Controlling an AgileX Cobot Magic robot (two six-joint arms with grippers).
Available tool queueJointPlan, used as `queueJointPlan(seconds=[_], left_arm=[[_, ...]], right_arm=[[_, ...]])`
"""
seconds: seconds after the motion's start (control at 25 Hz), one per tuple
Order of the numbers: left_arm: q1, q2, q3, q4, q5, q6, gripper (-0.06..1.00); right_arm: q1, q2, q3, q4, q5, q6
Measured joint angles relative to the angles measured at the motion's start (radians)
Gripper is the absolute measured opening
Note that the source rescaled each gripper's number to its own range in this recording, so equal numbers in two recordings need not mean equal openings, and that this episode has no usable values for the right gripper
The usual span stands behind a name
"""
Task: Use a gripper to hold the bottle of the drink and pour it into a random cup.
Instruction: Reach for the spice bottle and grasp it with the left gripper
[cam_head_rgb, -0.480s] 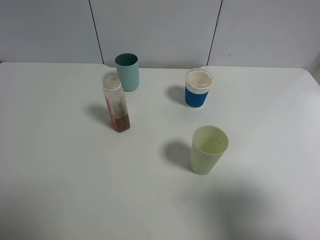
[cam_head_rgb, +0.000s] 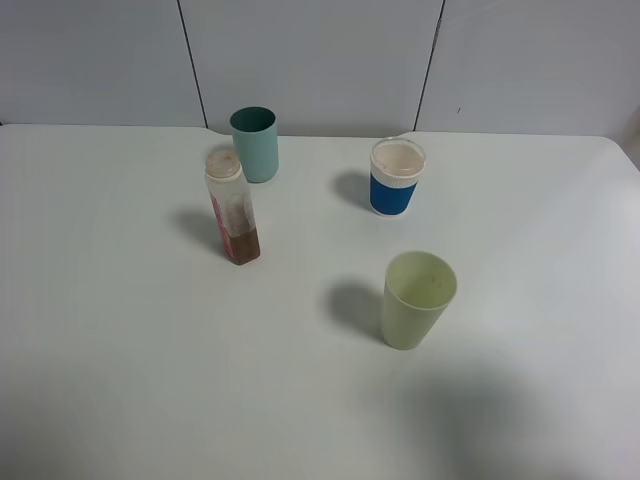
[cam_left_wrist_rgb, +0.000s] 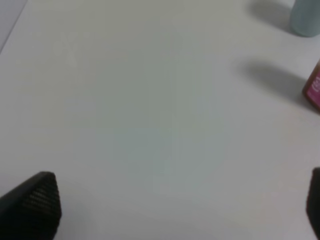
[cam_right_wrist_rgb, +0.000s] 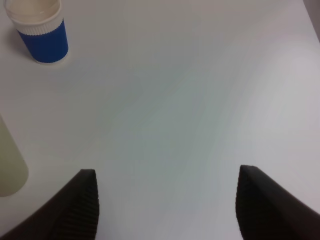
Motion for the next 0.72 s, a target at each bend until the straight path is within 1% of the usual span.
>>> queueJointPlan(seconds=[0.72], left_arm=[[0.000, 0.000, 0.000, 0.000, 0.000, 0.000, 1.00]], right_arm=[[0.000, 0.000, 0.000, 0.000, 0.000, 0.000]])
